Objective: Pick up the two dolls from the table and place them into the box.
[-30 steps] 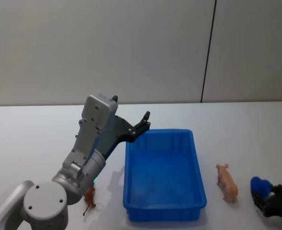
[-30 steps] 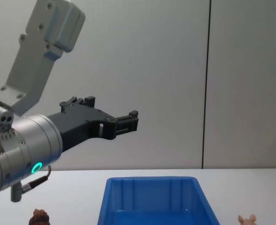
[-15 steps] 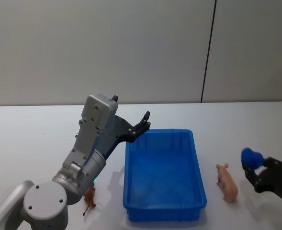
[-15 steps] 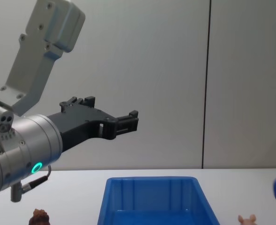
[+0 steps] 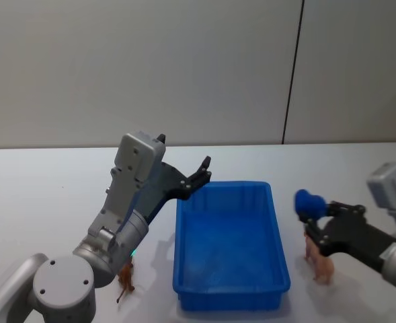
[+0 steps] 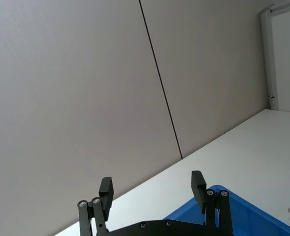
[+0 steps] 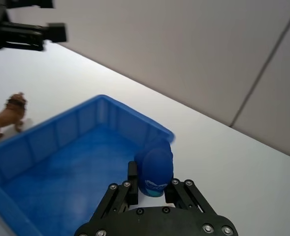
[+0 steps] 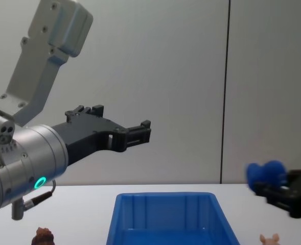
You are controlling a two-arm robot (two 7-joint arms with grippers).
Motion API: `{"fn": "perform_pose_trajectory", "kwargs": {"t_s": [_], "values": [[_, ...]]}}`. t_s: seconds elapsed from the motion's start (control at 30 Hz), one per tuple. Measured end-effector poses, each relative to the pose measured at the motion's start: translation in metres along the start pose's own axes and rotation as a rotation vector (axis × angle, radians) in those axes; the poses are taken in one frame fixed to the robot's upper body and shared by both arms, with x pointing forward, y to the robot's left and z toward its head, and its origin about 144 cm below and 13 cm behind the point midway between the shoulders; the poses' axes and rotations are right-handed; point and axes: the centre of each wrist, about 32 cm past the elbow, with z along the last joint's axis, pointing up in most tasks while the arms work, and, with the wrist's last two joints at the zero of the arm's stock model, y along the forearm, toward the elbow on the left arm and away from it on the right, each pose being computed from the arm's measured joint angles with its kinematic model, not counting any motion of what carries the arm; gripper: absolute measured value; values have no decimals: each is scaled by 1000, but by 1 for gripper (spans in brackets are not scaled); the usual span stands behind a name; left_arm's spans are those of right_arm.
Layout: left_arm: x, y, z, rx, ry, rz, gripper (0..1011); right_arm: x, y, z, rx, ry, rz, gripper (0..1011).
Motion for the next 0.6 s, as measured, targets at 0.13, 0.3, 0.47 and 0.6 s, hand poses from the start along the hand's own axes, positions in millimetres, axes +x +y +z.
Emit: {"fn": "perform_pose_trajectory", "kwargs": {"t_s": [0.13, 0.3, 0.47, 0.6], "values": [[0, 0, 0, 0, 0, 0, 1001, -8, 12, 7, -3, -4, 70, 253], [0, 0, 0, 0, 0, 0, 1001, -16, 27, 9, -18, 0, 128, 223], [0, 0, 0, 0, 0, 0, 1001, -23, 39, 10, -33, 3, 176, 359], [0, 0, 0, 0, 0, 0, 1001, -27, 47, 11, -37, 6, 200, 484]]}}
